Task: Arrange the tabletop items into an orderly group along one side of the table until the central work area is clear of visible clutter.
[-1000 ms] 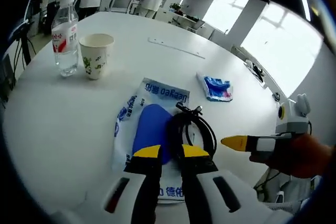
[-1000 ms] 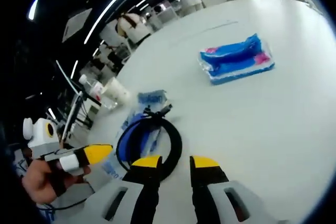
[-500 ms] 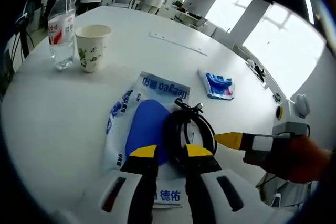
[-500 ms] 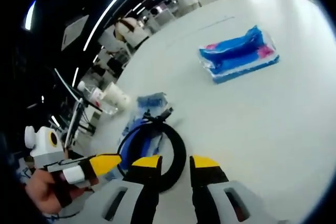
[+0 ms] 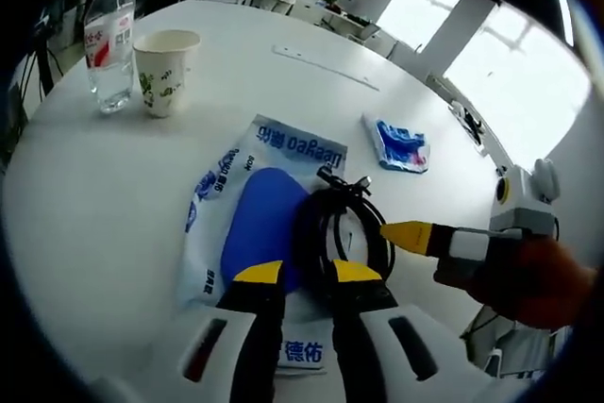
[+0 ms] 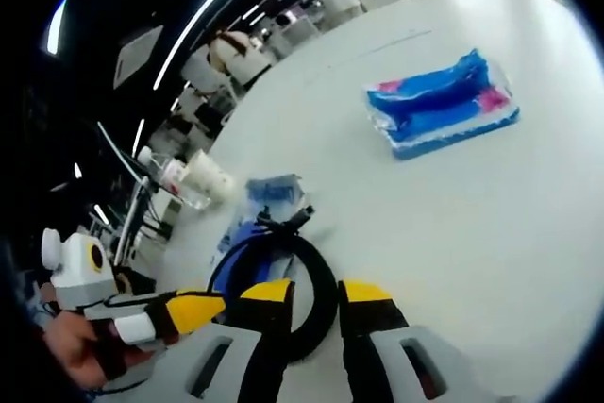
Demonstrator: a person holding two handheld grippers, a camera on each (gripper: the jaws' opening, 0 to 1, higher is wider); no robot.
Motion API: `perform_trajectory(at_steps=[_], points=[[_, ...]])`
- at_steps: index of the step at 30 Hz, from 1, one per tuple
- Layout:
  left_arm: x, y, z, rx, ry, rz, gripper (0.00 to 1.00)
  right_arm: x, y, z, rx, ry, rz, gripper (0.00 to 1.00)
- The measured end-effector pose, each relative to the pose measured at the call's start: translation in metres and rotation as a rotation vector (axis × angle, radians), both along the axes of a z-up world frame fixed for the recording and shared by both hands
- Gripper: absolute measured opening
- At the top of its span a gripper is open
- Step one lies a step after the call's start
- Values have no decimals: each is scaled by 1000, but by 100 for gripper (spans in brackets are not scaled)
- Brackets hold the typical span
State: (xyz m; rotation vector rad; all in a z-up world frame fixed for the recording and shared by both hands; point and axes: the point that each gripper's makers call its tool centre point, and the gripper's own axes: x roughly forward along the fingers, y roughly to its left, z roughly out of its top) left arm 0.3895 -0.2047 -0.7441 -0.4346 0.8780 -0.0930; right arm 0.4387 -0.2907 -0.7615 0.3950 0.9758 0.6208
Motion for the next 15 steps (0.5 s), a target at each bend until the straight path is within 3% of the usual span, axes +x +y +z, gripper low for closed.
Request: perform_trajectory(at_steps=[6, 8, 10, 12, 15], points=[[-1, -2, -2, 1, 5, -1, 10, -4, 3, -1, -12, -10, 25, 16], [-1, -3, -3, -1, 11, 8, 8, -5, 3, 0, -19, -14, 32, 13], [-3, -4, -3, -5, 14, 8, 2, -3, -4, 1, -44, -32, 22, 4], [-3, -6, -2, -15, 14, 13, 2, -3, -5, 4, -17, -20, 15, 4], [-1, -11, 0, -20, -6, 1, 2, 1, -8, 5, -26, -50, 34, 4]])
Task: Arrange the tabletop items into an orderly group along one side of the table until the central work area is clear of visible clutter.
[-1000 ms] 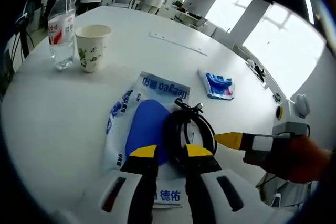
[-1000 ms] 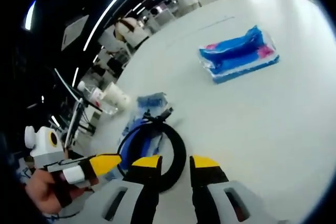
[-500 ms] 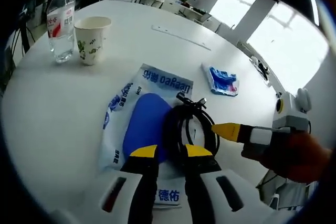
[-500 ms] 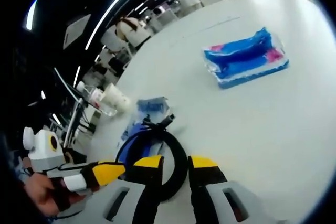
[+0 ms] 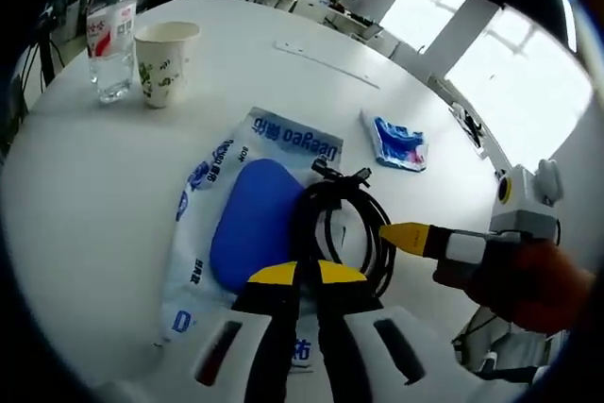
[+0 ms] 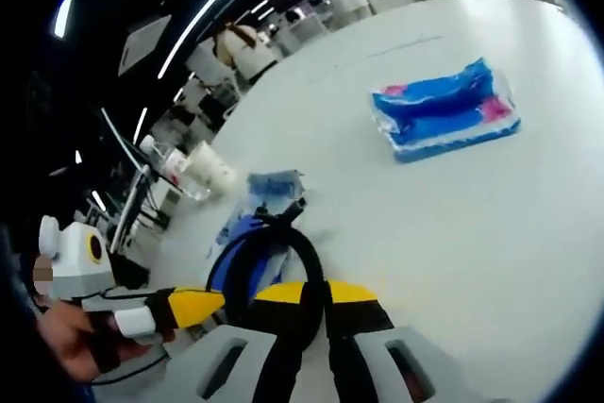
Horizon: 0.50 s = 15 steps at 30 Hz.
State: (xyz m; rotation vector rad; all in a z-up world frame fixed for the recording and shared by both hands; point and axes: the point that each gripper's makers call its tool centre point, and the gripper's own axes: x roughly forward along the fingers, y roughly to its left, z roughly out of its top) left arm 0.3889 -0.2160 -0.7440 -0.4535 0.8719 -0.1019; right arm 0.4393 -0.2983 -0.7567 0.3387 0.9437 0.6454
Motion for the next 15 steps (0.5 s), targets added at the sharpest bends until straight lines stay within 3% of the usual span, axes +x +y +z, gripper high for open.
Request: perform_trajectory(at_steps=[7, 15], points=[[3, -11, 11, -25, -10, 2, 1, 1, -14, 8, 18, -13, 34, 3], [9, -46, 6, -48, 4, -62, 1, 9, -46, 9, 8, -11, 3, 3]])
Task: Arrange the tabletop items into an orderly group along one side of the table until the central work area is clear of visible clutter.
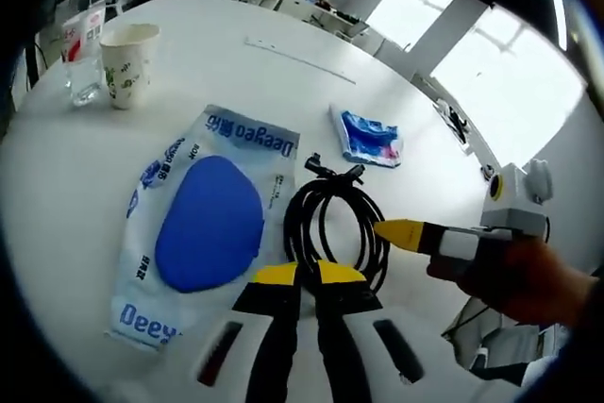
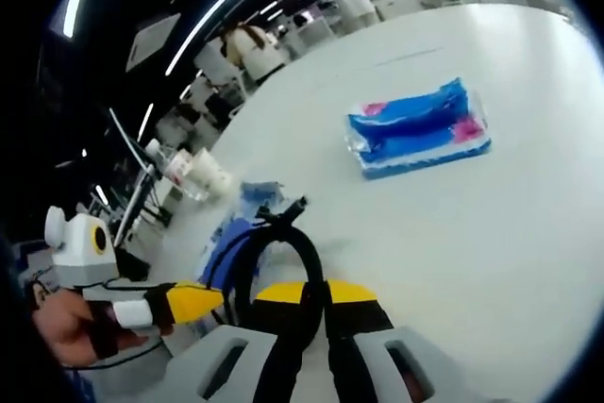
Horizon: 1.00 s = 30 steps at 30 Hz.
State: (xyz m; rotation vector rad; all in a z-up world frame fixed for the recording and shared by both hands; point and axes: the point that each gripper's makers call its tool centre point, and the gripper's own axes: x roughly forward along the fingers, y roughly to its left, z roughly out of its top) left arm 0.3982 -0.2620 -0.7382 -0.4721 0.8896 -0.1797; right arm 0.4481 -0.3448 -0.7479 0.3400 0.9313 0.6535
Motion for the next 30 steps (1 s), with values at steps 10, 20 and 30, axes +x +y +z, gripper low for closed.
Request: perform_trajectory(at_steps=[10, 20, 30], points=[[23, -32, 1, -11, -11, -46, 2, 20, -31, 1, -24, -8, -58, 2], [23, -39, -5, -15, 9, -50, 2, 23, -37, -6, -44, -1, -60, 2], [23, -40, -10, -25, 30, -44, 3, 22, -40, -14, -85, 17, -41, 4]])
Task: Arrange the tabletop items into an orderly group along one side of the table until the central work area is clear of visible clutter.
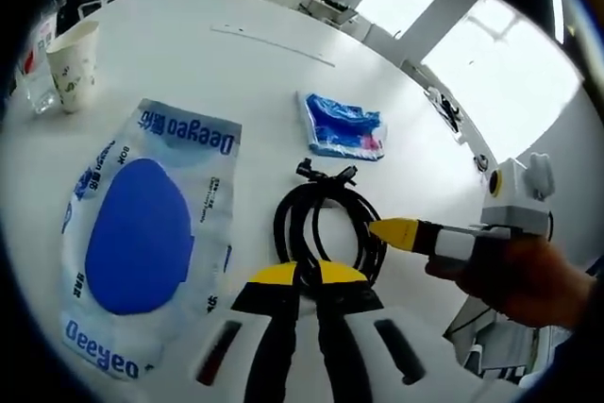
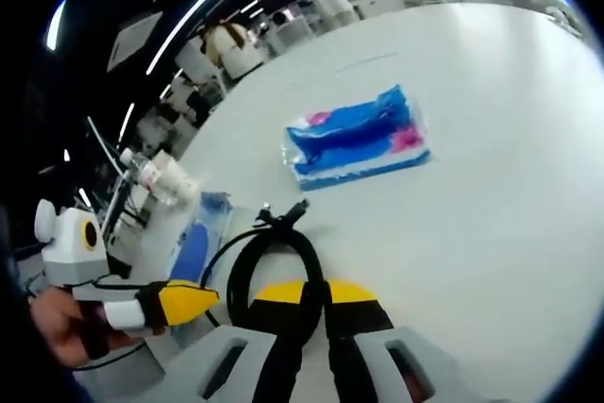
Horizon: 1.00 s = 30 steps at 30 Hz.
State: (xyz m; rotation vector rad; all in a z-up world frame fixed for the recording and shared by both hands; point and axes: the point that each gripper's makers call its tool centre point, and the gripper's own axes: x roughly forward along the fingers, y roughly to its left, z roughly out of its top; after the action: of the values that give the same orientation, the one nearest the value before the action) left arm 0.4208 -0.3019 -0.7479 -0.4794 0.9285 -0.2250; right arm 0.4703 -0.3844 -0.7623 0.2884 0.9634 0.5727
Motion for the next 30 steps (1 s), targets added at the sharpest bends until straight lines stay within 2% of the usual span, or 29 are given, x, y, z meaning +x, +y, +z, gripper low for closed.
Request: perform_trajectory(at_steps=[9, 18, 22, 28, 30], points=[[-11, 13, 8, 33, -10, -10, 7, 5, -4, 6, -9, -19, -3, 5], [-32, 35, 10, 69, 8, 50, 6, 2, -6, 13, -22, -45, 10, 6], [-57, 44, 10, 49, 65, 122, 6, -2, -7, 13, -23, -48, 19, 6], [-87, 62, 7, 51, 99, 194, 6, -12, -9, 10, -26, -47, 25, 6], [-94, 66, 8, 27, 103, 225, 6, -15, -9, 11, -27, -45, 27, 6]])
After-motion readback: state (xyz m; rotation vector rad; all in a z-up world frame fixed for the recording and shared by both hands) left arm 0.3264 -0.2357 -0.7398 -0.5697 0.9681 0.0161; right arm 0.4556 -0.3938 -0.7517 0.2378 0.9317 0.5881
